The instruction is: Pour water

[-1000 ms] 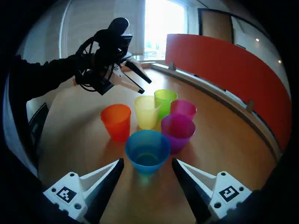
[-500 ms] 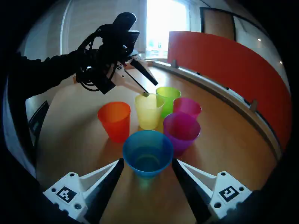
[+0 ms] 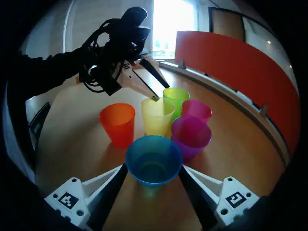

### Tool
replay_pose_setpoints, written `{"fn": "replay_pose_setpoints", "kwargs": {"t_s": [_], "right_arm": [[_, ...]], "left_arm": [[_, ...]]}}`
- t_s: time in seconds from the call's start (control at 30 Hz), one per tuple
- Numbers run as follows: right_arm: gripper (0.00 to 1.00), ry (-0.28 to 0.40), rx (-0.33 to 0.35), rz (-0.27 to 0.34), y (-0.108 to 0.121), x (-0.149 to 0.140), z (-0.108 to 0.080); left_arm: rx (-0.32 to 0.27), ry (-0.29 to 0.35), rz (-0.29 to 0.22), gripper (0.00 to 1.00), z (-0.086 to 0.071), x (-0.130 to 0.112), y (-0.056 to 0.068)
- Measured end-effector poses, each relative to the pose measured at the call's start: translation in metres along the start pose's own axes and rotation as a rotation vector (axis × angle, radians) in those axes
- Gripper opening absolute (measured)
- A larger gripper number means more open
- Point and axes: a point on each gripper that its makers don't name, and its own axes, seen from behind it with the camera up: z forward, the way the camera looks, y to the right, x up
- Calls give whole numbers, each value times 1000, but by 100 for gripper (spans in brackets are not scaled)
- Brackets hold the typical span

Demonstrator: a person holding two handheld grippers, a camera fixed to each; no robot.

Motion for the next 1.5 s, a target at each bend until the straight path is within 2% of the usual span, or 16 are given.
{"fn": "replay_pose_setpoints", "kwargs": {"t_s": [0.3, 0.7, 1.23, 1.5], "right_arm": [[100, -3, 1, -1, 1, 1, 8], [100, -10, 3, -3, 1, 3, 14], [99, -5, 1, 12, 2, 5, 15], [92, -3, 3, 15, 2, 3, 14]], "left_arm": [[-18, -14, 23, 89, 11, 3, 3], [-29, -14, 15, 89, 25, 9, -1], [-9, -17, 34, 88, 39, 10, -4], [-7, -14, 15, 85, 40, 11, -3]]}}
